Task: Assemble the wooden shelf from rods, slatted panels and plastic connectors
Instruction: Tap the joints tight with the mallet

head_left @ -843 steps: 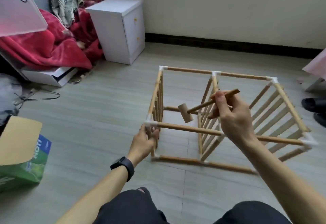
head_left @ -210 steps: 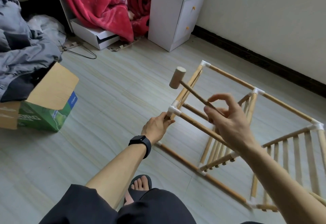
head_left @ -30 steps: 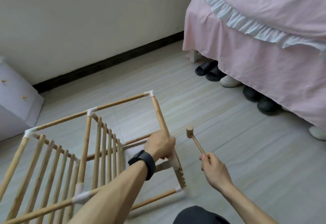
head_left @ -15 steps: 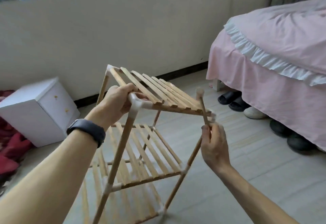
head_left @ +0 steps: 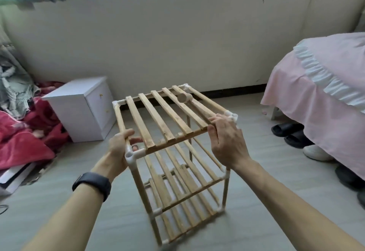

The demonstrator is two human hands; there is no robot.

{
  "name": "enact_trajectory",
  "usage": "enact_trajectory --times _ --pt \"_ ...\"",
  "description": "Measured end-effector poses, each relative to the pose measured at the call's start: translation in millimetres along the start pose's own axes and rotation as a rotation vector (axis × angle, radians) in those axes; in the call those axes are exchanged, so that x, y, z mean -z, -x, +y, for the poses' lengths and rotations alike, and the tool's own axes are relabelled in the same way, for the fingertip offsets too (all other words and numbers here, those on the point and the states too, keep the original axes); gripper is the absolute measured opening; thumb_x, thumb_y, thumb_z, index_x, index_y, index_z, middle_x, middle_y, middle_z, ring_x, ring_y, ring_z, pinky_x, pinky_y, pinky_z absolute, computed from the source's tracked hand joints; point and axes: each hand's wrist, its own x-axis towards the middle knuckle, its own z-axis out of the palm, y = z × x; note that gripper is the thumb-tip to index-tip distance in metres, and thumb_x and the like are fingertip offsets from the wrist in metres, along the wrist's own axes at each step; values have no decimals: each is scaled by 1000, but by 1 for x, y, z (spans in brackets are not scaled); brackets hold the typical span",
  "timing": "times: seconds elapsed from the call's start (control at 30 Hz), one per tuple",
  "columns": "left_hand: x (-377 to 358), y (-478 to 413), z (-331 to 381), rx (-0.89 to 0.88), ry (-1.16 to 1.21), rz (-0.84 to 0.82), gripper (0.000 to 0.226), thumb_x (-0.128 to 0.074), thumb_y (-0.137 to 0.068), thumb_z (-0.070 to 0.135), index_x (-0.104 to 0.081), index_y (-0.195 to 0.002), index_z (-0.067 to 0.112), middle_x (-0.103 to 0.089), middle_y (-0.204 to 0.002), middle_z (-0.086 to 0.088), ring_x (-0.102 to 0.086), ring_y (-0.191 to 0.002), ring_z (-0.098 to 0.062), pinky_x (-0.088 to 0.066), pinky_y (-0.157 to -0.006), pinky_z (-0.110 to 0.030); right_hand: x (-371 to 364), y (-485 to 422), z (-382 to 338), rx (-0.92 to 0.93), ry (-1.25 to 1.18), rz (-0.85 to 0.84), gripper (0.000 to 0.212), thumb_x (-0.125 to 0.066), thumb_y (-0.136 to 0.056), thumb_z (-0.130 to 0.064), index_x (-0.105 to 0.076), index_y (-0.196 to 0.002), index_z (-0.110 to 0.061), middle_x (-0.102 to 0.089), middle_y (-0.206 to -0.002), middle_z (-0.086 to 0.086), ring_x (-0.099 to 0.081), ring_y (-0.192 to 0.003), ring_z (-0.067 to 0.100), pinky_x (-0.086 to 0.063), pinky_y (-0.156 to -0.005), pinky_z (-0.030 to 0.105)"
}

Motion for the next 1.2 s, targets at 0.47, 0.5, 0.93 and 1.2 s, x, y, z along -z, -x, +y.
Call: enact_trajectory --times 0.47,0.5,0.93,1.2 --pt "66 -22 78 -171 -1398 402 53 -49 -94 49 -47 -135 17 -51 -134 -20 -50 -122 -40 -46 -99 -53 3 -2 -86 -19 -641 -104 19 -53 -105 -23 -66 -119 -23 -70 -76 4 -68 -61 14 -54 -53 21" --pt "46 -15 73 -284 -1439 378 56 -47 -94 51 -43 -142 23 -46 -142 -18 -44 -130 -39 -42 -105 -54 12 -8 -86 -79 -700 -66 20 -55 -104 -20 -64 -121 -25 -70 -76 8 -68 -57 18 -56 -51 25" --pt "-82 -7 -26 -556 -1605 -90 72 -22 -88 62 -9 -157 47 -30 -164 -6 0 -156 -27 0 -122 -61 73 -49 -54 -123 -348 367 43 -31 -105 -54 -56 -78 -31 -62 -55 -11 -64 -49 10 -46 -53 16" --pt "-79 -9 -27 -562 -1610 -87 69 -17 -91 58 -7 -157 46 -30 -164 -7 0 -156 -28 0 -121 -62 88 -99 -105 50 -146 250 39 -35 -110 -36 -49 -73 -31 -54 -56 -12 -59 -49 -1 -39 -51 9"
